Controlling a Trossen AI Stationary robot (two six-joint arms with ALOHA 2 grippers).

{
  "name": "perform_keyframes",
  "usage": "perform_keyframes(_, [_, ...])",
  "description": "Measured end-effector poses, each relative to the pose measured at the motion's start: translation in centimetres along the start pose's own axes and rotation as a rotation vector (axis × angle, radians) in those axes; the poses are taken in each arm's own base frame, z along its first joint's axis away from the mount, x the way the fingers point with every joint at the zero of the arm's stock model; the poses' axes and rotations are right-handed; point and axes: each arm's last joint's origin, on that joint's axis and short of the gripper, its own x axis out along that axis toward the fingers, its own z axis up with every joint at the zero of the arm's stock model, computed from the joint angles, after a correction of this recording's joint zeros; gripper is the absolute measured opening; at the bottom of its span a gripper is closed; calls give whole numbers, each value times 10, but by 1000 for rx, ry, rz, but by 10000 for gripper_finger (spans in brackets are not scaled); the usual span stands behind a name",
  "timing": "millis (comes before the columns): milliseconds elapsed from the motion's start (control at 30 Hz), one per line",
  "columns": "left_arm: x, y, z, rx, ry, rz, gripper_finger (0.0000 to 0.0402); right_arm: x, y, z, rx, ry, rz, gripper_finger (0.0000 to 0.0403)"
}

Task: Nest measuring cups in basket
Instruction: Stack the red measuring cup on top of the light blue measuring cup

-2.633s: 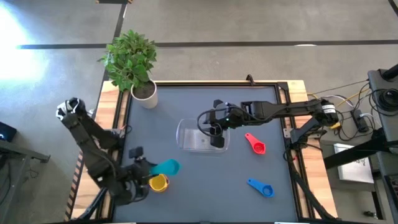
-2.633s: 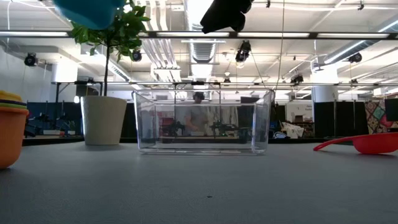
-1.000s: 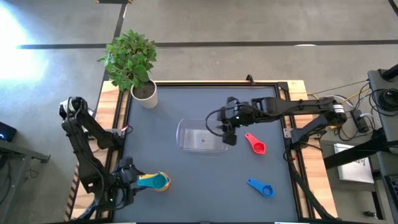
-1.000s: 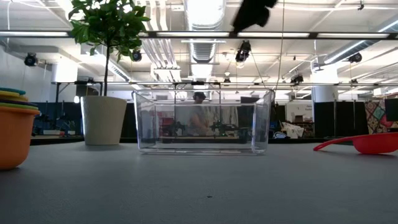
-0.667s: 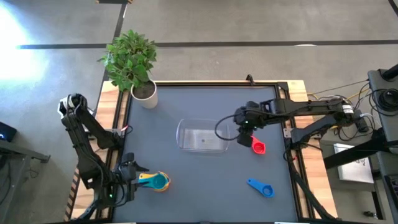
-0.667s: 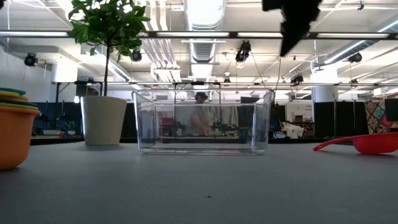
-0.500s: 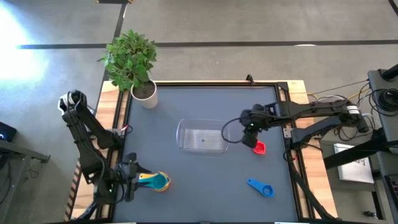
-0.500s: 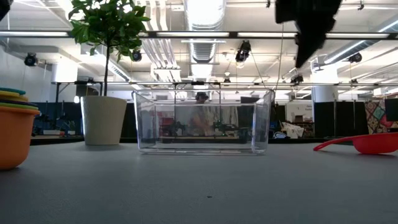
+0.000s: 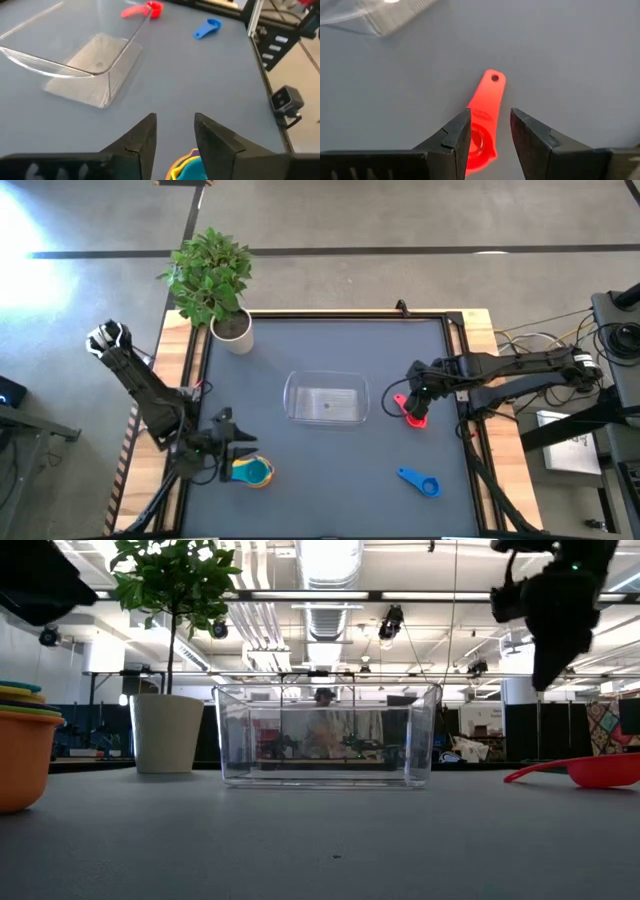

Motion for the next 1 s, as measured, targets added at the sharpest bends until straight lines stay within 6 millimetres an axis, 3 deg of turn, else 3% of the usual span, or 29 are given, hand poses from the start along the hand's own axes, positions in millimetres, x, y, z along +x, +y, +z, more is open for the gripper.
perform_keyframes(333, [13, 7, 10, 87, -21, -41, 71, 26, -14, -29, 139, 128, 2, 125])
perform_keyframes(500, [11, 7, 15, 128, -58, -12, 68, 42, -18, -39, 147, 209, -1, 142])
perform_keyframes(767, [8, 4, 25, 141, -85, 13, 68, 57, -19, -44, 149, 199, 10, 185])
perform_keyframes(1000, [7, -7, 33, 84, -50, -72, 68, 72, -23, -53, 156, 207, 4, 189])
